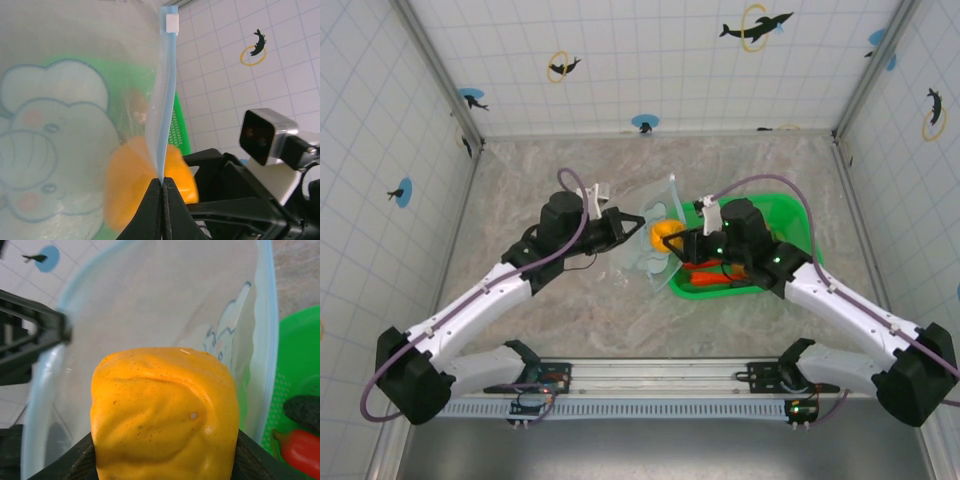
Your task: Place the food in the zip-top bag and seal the zipper
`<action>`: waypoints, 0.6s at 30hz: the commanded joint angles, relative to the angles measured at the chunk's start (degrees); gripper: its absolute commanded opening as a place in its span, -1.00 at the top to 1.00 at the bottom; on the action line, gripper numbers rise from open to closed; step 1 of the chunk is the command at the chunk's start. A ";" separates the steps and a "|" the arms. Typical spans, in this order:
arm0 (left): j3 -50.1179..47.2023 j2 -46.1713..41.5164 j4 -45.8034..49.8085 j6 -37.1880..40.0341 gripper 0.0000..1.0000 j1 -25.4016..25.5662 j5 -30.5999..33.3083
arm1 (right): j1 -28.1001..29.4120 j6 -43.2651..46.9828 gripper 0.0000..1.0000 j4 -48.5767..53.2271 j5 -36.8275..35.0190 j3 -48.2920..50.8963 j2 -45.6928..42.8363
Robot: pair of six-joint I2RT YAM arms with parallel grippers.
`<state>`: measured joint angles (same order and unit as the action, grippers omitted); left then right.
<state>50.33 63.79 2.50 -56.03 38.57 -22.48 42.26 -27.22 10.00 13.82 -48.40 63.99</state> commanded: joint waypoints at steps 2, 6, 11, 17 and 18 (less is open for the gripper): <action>0.89 -0.89 -2.22 -1.92 1.00 0.02 -1.35 | 3.14 2.16 -0.03 2.65 -5.34 -4.73 3.46; -0.83 -1.03 -4.57 -3.28 1.00 0.09 -2.01 | 5.44 2.06 -0.03 3.37 -8.13 -7.65 7.75; -1.72 -1.17 -6.40 -4.39 1.00 0.05 -2.59 | 7.22 0.74 -0.08 1.15 -7.83 -10.45 12.20; -1.46 -2.47 -7.16 -4.15 1.00 0.10 -2.04 | 6.73 -1.13 -0.72 -0.09 -5.80 -12.91 15.84; -1.47 -2.81 -7.16 -4.09 1.00 0.06 -1.76 | 6.48 -1.63 -0.71 -0.23 -5.24 -12.93 16.11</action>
<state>49.10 62.83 -1.96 -59.88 38.57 -23.77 48.99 -27.53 11.70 7.44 -58.30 79.22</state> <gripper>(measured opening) 0.054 0.854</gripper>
